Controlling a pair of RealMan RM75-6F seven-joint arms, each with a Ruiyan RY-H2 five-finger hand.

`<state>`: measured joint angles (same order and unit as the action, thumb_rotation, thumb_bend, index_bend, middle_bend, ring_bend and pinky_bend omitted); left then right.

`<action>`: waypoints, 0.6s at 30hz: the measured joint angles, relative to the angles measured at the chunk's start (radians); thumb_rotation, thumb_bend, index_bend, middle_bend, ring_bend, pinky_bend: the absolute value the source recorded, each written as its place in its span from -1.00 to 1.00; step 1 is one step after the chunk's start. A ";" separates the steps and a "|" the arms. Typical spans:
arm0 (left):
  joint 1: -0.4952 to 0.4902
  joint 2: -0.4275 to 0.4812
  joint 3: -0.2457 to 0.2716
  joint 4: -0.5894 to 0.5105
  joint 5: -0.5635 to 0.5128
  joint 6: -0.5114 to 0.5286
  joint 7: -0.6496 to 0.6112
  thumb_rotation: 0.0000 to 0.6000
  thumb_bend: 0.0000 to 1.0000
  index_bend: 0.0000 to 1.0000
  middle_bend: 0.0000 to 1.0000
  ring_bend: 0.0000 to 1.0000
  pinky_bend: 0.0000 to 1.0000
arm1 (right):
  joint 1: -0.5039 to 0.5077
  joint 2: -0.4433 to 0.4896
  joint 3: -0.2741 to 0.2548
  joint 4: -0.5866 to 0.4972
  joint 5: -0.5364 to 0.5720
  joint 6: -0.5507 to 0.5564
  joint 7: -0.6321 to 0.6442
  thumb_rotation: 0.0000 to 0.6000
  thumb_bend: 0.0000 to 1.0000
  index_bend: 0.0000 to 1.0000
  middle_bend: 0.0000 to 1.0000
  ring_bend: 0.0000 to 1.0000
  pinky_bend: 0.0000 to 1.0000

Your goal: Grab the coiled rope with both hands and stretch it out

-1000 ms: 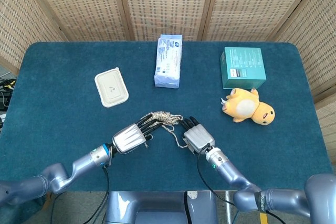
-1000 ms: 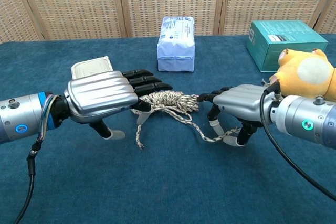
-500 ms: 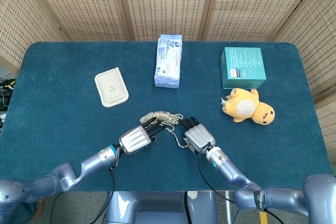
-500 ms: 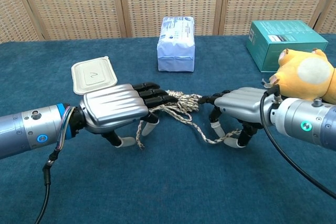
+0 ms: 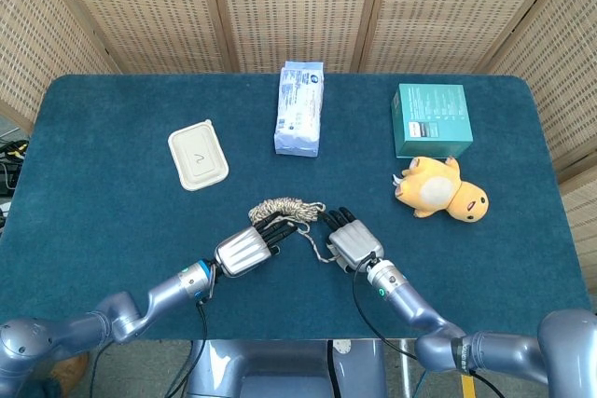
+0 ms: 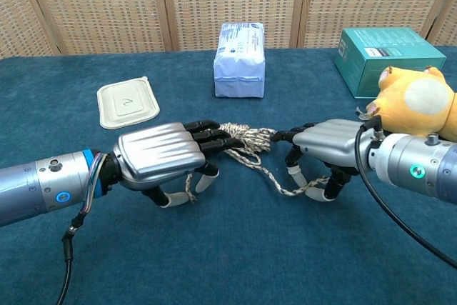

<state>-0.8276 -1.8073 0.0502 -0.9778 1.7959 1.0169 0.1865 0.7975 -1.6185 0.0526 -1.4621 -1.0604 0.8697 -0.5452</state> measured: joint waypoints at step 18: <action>-0.004 -0.024 0.016 0.019 -0.026 -0.001 0.007 1.00 -0.22 0.14 -1.00 -1.00 -1.00 | -0.003 0.003 0.000 0.004 -0.002 -0.004 0.010 1.00 0.22 0.31 -1.00 -1.00 -1.00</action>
<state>-0.8318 -1.8315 0.0658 -0.9584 1.7698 1.0164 0.1940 0.7947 -1.6151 0.0529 -1.4585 -1.0625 0.8660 -0.5357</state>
